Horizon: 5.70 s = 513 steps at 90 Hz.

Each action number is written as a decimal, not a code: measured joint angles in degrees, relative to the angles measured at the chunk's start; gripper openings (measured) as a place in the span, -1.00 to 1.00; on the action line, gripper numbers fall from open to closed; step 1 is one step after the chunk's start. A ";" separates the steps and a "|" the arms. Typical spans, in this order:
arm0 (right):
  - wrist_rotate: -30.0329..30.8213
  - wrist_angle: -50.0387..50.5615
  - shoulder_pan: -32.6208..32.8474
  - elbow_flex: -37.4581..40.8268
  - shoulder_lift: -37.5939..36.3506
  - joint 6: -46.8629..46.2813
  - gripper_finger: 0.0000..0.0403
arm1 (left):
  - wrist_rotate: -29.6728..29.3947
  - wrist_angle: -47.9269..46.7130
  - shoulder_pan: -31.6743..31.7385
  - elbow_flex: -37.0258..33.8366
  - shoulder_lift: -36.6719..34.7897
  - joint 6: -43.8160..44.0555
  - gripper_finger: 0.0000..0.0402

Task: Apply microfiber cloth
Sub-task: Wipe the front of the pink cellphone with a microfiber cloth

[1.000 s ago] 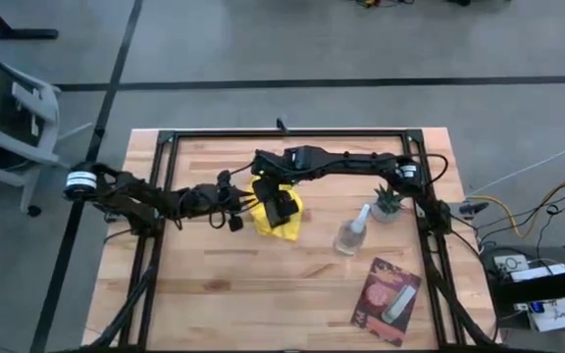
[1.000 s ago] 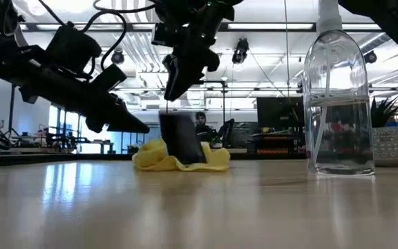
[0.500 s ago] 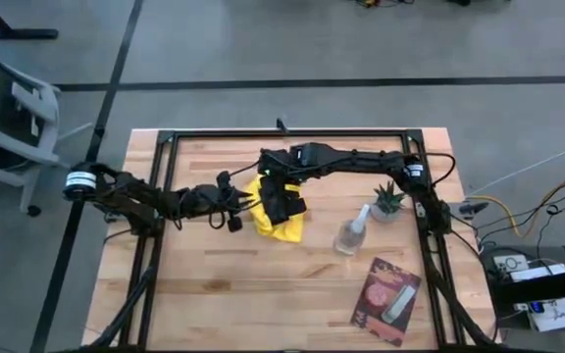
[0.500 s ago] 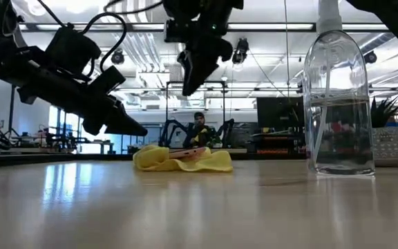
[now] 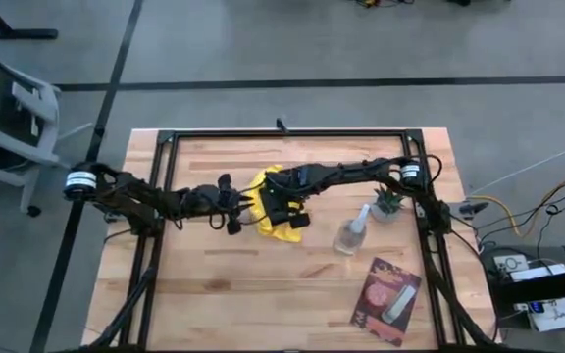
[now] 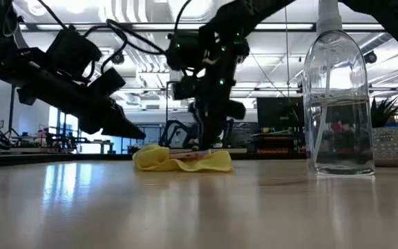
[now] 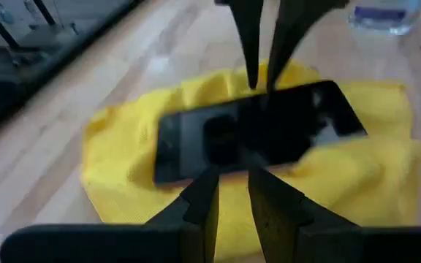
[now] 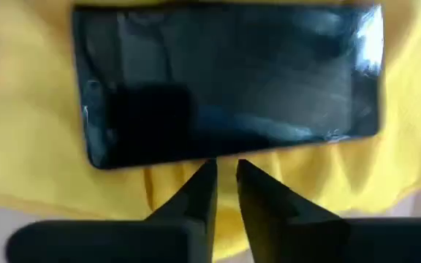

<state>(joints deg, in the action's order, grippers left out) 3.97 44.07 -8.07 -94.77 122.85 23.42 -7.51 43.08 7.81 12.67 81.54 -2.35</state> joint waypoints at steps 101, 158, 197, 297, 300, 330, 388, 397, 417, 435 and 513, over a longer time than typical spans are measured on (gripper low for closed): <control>4.66 -3.68 3.53 2.17 -9.10 -4.59 -1.00 | -15.60 -25.60 8.22 1.78 1.49 10.33 -0.71; -0.04 -17.95 6.97 12.02 -7.53 -7.82 -1.00 | -0.05 -19.92 -12.14 1.10 -0.78 17.91 -0.71; -2.32 -18.94 7.29 12.64 -7.64 -5.51 -0.57 | 1.63 -21.28 -14.67 10.04 4.95 10.55 -0.71; -1.96 -28.50 5.43 12.03 -1.41 -21.19 0.93 | -14.62 -23.05 -11.67 -0.20 -3.29 19.52 -0.71; -0.92 -28.50 5.46 12.03 -1.30 -20.48 0.93 | -14.62 -22.21 -11.67 -0.20 -2.71 19.50 -0.71; 2.23 -28.57 5.50 11.99 -0.34 -16.64 0.88 | -14.35 -20.80 -11.67 -0.20 -1.74 19.42 -0.71; 5.50 -23.62 5.54 11.79 -8.27 -15.30 0.67 | -12.46 -19.30 -11.76 -2.51 -1.51 20.07 -0.71; 5.52 -19.93 5.33 11.70 -11.61 -15.71 0.64 | -12.59 -20.41 -11.76 -3.24 -1.72 22.61 -0.71; 12.52 -10.82 4.81 11.66 -17.94 -16.21 0.64 | -14.73 -23.27 -11.82 -3.47 -3.07 25.44 -0.70; 12.61 -7.62 4.51 11.68 -21.52 -17.60 0.62 | -9.91 -11.48 -11.78 -0.59 -5.66 11.48 -0.70; 12.28 -11.02 0.26 20.96 -20.07 -26.53 0.64 | -9.54 3.78 -6.47 20.80 30.50 1.03 -0.07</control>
<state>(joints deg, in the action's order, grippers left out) 16.25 33.05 -7.81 -73.81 102.78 -3.10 -17.05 46.86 1.35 33.47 112.04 -1.32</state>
